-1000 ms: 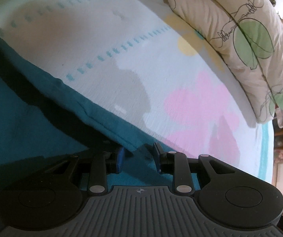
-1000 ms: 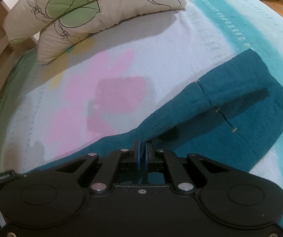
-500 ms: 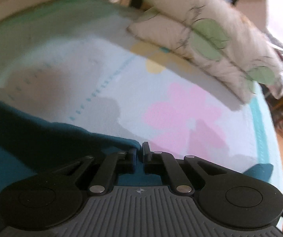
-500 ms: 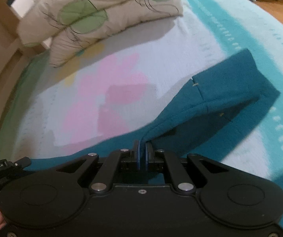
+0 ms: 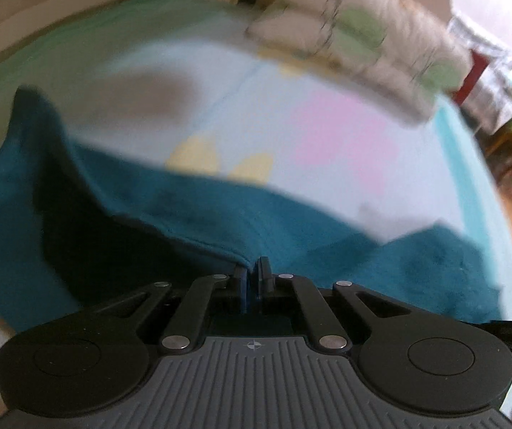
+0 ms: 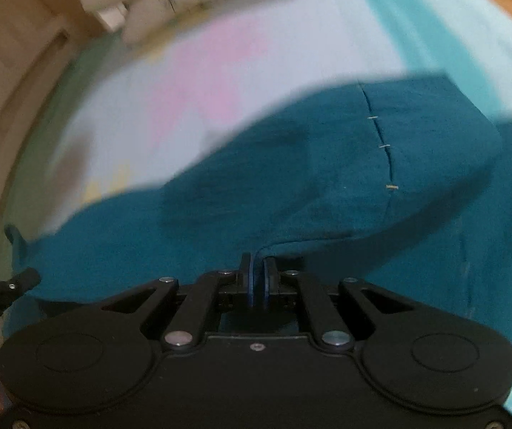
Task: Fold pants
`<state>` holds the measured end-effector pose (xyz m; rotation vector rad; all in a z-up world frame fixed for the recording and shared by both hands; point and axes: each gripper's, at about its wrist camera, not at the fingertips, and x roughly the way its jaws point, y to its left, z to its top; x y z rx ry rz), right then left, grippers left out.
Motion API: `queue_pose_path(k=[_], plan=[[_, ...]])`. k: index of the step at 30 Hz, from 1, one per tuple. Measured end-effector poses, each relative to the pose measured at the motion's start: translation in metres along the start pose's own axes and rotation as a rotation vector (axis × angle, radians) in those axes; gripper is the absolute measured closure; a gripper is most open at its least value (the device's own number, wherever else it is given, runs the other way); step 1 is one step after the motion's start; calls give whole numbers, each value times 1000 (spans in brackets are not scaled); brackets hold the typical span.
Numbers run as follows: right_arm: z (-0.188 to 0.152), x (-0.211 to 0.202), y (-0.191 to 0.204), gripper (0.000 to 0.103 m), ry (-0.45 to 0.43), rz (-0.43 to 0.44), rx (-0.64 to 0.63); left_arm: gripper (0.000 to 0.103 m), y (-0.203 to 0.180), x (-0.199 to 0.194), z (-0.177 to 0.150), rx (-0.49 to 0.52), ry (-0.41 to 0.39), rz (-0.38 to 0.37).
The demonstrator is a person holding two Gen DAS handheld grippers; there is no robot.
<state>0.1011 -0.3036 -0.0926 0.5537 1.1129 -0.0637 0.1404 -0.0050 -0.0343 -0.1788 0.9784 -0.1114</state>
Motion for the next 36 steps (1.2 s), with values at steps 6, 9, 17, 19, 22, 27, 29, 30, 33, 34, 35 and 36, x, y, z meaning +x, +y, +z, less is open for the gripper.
queue_pose_path(k=[6,9,17,19,22,27,29,30,33,34,35,36], plan=[[5,-26,-27,80,-21,-26,45,98,1,48,-16,54,99,71],[19,-52,-61,58,-111,-96,97,98,2,61,-20,58,133,85],[55,-60,-149,56,-180,-241,178,98,2,77,-20,61,159,94],[59,-51,-158,53,-174,-211,195,98,1,78,-17,64,157,94],[53,-38,-166,49,-191,-179,206,98,4,78,-17,59,159,91],[56,-12,-166,49,-195,-159,174,98,9,75,-20,62,161,93],[62,-8,-162,56,-186,-138,178,98,8,73,-25,66,162,97],[69,-9,-155,76,-189,-138,171,98,4,76,-26,67,162,99],[91,-14,-124,91,-199,-154,105,98,3,74,-29,64,162,103],[98,-18,-114,91,-207,-131,87,98,3,75,-28,63,161,104],[103,-23,-106,91,-210,-114,83,98,4,72,-30,58,159,102],[107,-28,-102,91,-211,-106,92,98,8,68,-35,48,159,97]])
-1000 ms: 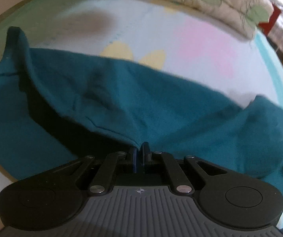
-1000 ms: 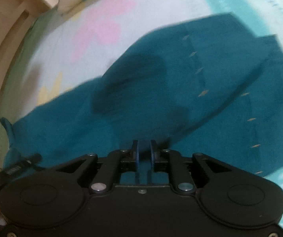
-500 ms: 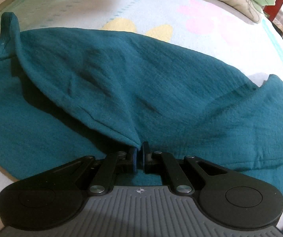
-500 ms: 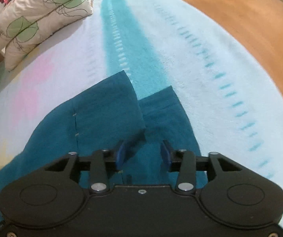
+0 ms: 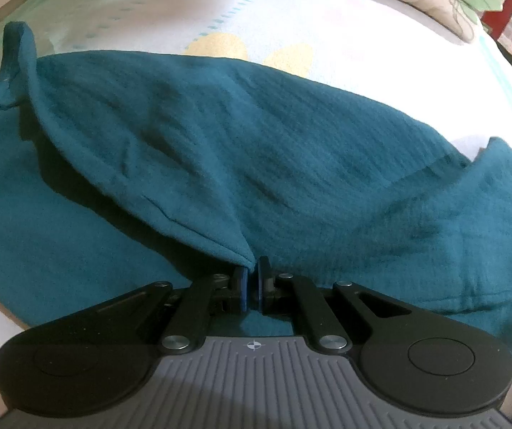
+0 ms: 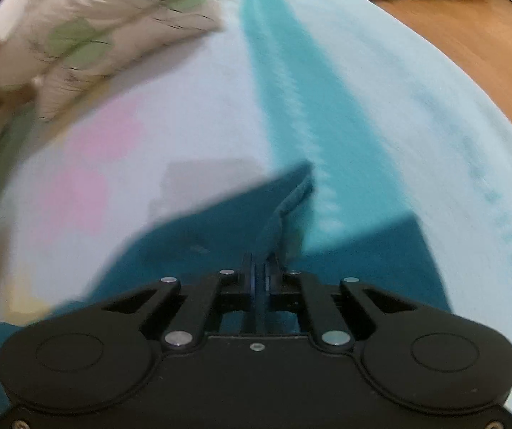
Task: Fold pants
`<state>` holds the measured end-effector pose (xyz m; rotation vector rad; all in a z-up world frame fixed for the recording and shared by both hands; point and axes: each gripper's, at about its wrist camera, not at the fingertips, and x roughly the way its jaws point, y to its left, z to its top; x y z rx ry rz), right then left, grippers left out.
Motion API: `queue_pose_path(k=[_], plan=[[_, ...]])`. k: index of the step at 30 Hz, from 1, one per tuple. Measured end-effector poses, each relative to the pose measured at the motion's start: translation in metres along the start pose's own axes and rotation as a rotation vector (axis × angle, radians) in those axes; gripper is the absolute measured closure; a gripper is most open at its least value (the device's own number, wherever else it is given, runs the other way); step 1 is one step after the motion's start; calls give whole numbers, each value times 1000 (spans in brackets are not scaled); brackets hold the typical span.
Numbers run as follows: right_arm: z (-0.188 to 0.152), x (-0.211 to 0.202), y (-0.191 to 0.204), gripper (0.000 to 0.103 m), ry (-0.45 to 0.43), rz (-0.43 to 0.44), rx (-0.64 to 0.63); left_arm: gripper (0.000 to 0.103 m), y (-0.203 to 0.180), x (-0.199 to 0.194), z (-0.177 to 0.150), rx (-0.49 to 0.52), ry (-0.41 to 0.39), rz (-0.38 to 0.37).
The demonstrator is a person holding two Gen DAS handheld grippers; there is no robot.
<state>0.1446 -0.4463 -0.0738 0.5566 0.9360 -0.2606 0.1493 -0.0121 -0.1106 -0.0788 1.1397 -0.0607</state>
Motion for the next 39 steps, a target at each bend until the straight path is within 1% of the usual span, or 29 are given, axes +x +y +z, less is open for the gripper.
queue_pose_path(k=[2,4,7,11,12,13,15,17,18,19,20,21,22,25,28,30,33,36,39], plan=[[6,-17,2,91,-3,22,42,98,2,-10,-1,-13,-3,-20],[6,-38,-5,91,-12,38,65,99,7,-23,0,-3,-27,-39],[0,-72,-20,91,-15,-16,75,99,8,-53,0,15,-79,-81],[-12,-97,-50,88,-5,-94,131,99,10,-83,-3,42,-127,-135],[-16,-95,-59,82,7,-123,140,99,10,-83,-4,49,-124,-140],[-20,-89,-64,79,27,-145,134,99,9,-79,-7,56,-115,-137],[-23,-70,-72,56,53,-170,99,99,5,-65,-12,67,-81,-99],[-32,-59,-82,55,61,-224,118,99,3,-47,-19,84,-32,-77],[-38,-59,-90,54,62,-217,150,99,3,-41,-21,87,-12,-67],[-43,-63,-95,54,57,-187,177,99,4,-36,-24,85,4,-59],[-52,-67,-104,54,50,-136,214,98,6,-30,-28,85,17,-52],[-58,-71,-108,54,48,-115,234,98,7,-26,-31,85,30,-48],[-65,-76,-112,54,49,-107,247,98,7,-23,-34,84,28,-50],[-83,-83,-118,54,57,-109,233,98,3,-26,-33,105,17,-40],[-98,-84,-121,54,74,-59,250,98,-1,-28,-33,108,19,-32],[-98,-83,-123,54,61,-37,270,98,-3,-25,-32,109,19,-29],[-89,-78,-123,54,19,-43,269,98,-5,-24,-32,113,18,-28],[-66,-70,-116,54,-39,-50,222,98,-7,-23,-27,109,22,-24],[-43,-52,-107,54,-68,-66,149,98,-11,-23,-29,117,20,-13]])
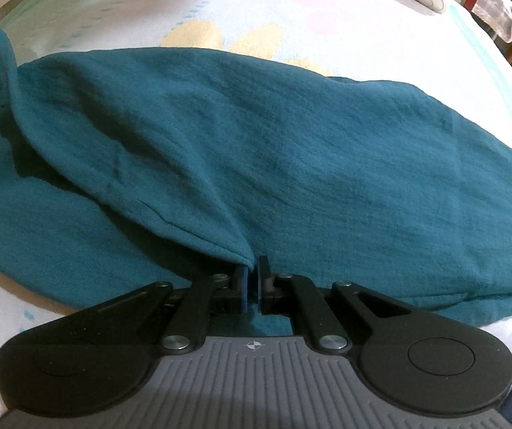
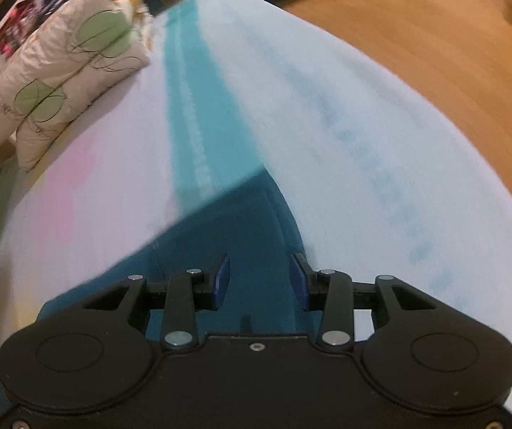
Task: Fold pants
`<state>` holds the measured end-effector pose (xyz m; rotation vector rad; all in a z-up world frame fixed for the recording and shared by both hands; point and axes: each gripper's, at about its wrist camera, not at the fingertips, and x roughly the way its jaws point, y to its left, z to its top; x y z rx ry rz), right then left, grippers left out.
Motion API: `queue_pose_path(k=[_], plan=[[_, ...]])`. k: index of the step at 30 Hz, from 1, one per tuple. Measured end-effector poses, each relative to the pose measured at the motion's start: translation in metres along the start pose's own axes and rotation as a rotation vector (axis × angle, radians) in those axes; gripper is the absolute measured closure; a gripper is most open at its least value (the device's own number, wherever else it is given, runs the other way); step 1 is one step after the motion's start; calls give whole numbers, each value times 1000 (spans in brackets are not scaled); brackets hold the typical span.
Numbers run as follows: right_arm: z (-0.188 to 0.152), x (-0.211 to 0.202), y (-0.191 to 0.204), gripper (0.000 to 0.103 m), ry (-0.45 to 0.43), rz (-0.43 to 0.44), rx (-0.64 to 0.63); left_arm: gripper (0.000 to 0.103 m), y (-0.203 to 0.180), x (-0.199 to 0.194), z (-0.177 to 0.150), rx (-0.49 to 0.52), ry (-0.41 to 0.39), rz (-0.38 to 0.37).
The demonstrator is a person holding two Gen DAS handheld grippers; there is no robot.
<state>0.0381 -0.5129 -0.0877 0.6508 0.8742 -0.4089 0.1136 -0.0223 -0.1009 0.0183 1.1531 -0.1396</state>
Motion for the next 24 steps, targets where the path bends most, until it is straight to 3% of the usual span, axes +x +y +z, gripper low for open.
queue_pose_path(k=[6,11,13,14,17,24], plan=[[20,45,11,54,22,-54,-59,98,-5,0,-1,12,-2,13],[16,59,8,56,49,-61,-65,98,-4,1,-1,8,-4,14],[16,61,8,69,59,-60,-73,98,-5,0,-2,18,-6,19],[15,60,9,82,62,-66,-79,98,-6,0,-2,23,-7,22],[17,51,14,90,28,-67,-111,98,-6,-3,-2,17,-7,18],[45,52,35,94,-50,-89,-156,99,-19,-15,-2,39,-19,-59]])
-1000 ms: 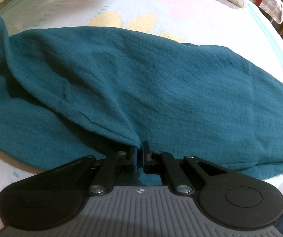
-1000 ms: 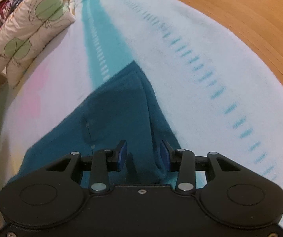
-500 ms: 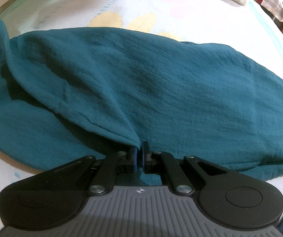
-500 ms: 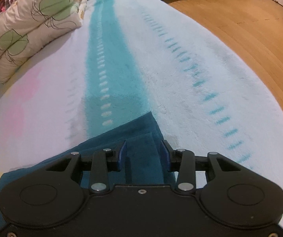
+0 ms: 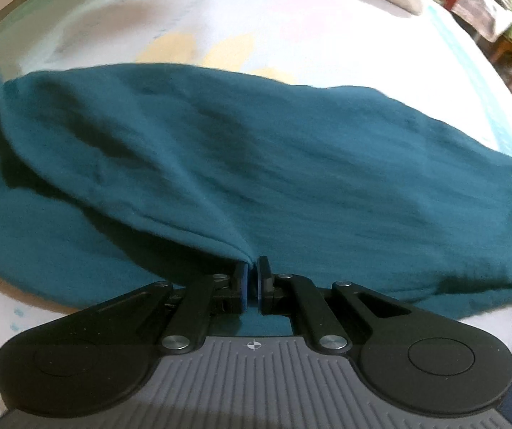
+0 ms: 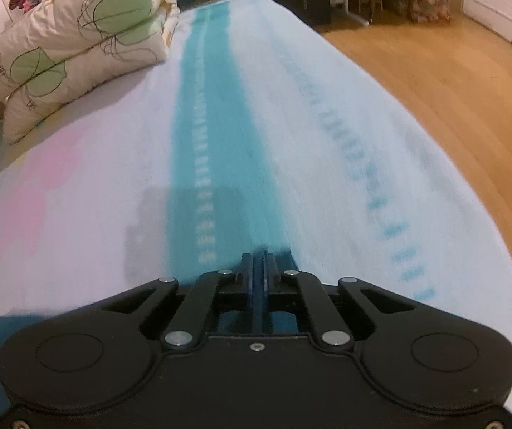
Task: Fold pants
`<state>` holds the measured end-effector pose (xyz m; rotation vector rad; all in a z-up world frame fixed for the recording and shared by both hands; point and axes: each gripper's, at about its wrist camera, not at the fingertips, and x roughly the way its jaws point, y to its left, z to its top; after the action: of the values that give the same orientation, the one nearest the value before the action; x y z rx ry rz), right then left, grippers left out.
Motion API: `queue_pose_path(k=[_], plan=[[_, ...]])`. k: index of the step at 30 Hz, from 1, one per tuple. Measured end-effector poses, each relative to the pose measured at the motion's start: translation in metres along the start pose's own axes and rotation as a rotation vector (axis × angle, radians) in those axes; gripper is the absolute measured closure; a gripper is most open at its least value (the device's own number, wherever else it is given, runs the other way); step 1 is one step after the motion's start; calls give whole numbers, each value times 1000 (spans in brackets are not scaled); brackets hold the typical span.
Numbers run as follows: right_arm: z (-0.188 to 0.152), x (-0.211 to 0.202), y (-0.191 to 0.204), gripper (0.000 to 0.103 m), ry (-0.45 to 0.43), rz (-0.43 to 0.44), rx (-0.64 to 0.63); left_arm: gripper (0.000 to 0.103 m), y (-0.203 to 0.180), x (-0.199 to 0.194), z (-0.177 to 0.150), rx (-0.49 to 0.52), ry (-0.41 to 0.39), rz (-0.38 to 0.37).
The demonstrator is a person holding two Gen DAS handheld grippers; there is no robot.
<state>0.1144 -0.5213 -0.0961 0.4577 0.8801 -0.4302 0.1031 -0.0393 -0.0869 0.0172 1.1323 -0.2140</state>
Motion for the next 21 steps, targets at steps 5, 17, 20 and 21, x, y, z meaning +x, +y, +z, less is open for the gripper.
queue_pose_path(k=[5,17,20,21], plan=[[9,13,-7,83,33,-9,81,99,-6,14,-1,2,41,9],[-96,-109,-32,45,93,126,-20,98,-7,16,-4,-3,36,8],[-124,-114,-33,45,109,150,-45,98,-5,16,-4,-1,34,5],[-129,-113,-33,45,117,157,-52,98,-5,16,-4,-3,35,4]])
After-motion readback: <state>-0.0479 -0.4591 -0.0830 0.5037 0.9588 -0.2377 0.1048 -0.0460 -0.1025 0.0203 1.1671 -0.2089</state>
